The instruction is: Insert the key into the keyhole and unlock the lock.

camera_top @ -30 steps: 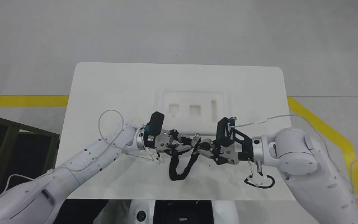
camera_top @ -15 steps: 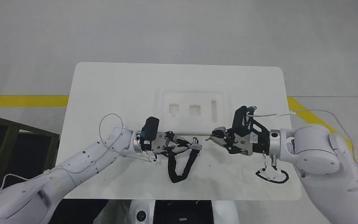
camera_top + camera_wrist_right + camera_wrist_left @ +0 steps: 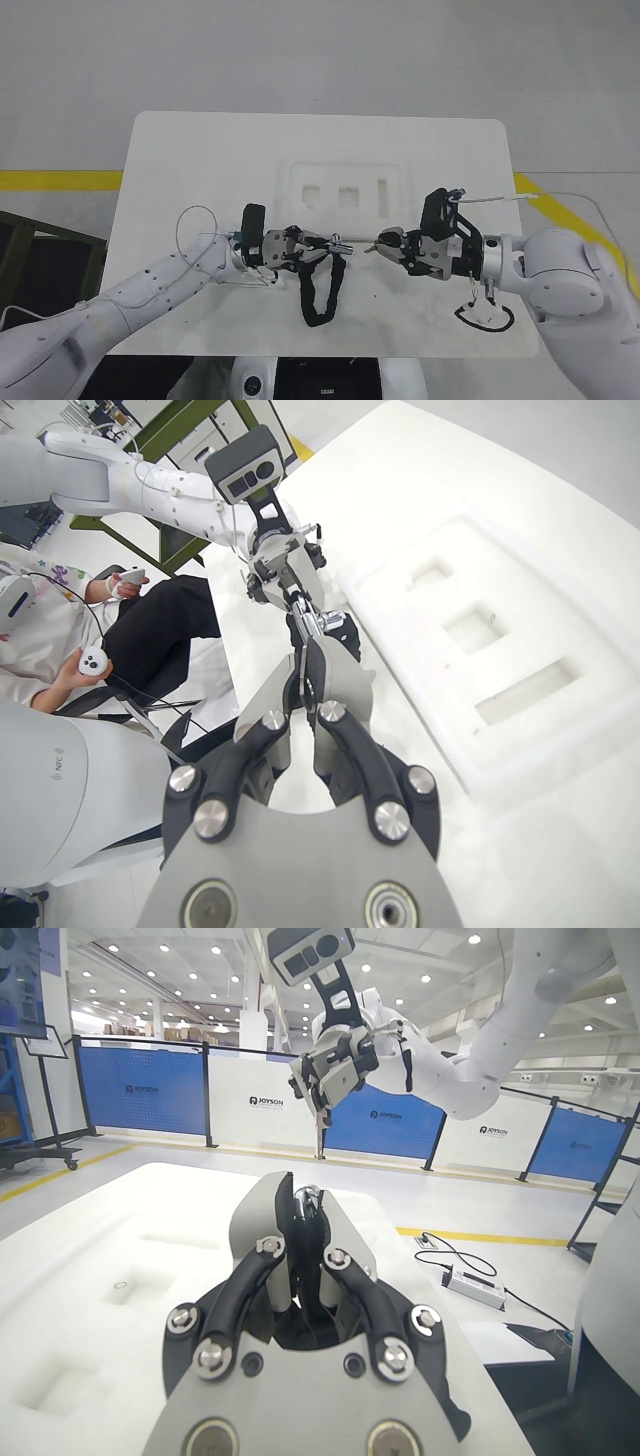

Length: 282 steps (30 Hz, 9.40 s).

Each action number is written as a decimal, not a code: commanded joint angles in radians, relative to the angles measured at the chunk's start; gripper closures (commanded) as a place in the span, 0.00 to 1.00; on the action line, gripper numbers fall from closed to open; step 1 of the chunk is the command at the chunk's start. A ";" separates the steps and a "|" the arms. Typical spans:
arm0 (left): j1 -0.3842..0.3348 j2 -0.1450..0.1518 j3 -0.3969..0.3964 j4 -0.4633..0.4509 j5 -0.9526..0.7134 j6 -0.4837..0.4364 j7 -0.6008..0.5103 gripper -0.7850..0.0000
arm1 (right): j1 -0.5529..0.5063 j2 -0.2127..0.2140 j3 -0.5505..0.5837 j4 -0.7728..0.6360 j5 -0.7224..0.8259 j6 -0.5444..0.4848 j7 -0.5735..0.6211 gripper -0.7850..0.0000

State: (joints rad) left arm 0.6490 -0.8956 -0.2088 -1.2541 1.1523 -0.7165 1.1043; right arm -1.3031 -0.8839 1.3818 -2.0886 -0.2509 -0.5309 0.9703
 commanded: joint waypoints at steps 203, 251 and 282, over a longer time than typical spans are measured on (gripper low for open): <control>0.241 0.085 -0.391 -0.161 0.268 0.095 -0.201 1.00 | 0.132 -0.017 -0.346 -0.149 -0.276 0.378 -0.286 1.00; 0.241 0.085 -0.391 -0.161 0.268 0.095 -0.201 1.00 | 0.110 -0.067 -0.357 -0.100 -0.268 0.448 -0.285 1.00; 0.241 0.085 -0.391 -0.161 0.268 0.095 -0.201 1.00 | 0.068 -0.085 -0.340 -0.097 -0.293 0.443 -0.274 1.00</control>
State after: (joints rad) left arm 0.8898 -0.8103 -0.5995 -1.4150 1.4202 -0.6211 0.9031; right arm -1.2316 -0.9686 1.0404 -2.1848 -0.5434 -0.0867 0.6962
